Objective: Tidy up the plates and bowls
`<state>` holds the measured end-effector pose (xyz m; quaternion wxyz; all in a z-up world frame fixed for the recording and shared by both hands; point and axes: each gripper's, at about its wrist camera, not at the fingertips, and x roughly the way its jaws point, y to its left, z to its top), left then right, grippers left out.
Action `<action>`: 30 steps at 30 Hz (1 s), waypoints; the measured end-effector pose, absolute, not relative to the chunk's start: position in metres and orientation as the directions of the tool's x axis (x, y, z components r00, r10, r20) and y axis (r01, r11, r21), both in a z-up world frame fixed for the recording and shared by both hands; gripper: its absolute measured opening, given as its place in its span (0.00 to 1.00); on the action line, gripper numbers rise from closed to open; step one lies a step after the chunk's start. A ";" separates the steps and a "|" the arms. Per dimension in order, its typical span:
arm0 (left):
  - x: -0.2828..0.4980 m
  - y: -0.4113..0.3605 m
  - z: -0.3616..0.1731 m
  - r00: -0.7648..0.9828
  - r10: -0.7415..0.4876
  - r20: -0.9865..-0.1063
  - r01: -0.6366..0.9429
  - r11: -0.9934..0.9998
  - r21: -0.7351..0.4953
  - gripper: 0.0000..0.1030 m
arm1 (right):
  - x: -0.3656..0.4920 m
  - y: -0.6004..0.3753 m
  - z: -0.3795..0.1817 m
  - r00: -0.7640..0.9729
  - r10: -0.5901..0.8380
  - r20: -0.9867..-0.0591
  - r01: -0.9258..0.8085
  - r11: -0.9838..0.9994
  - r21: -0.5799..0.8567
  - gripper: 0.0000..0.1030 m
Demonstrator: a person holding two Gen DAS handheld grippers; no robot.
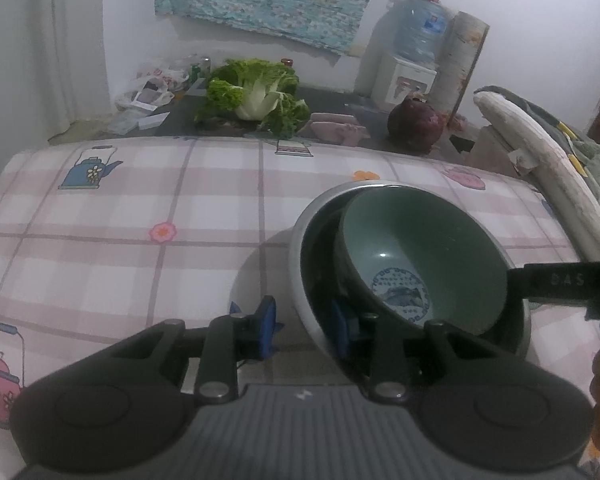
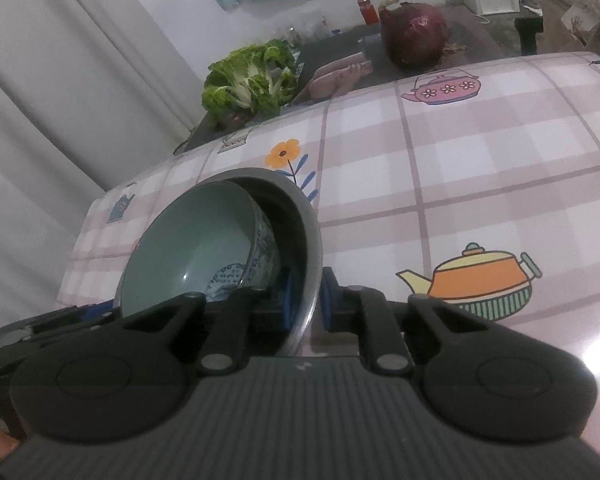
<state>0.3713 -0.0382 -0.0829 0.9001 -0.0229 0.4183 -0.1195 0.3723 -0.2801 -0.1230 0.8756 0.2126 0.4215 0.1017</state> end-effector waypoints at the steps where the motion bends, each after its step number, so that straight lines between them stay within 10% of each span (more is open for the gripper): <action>1: 0.372 -0.038 -0.083 0.621 -0.235 -0.748 0.192 0.970 -0.146 0.30 | 0.372 -0.281 -0.124 0.625 0.364 -0.691 0.003 0.883 0.469 0.12; 30: 0.366 -0.044 -0.083 0.647 -0.226 -0.728 0.179 0.973 -0.143 0.18 | 0.367 -0.279 -0.123 0.650 0.361 -0.669 -0.028 0.891 0.453 0.11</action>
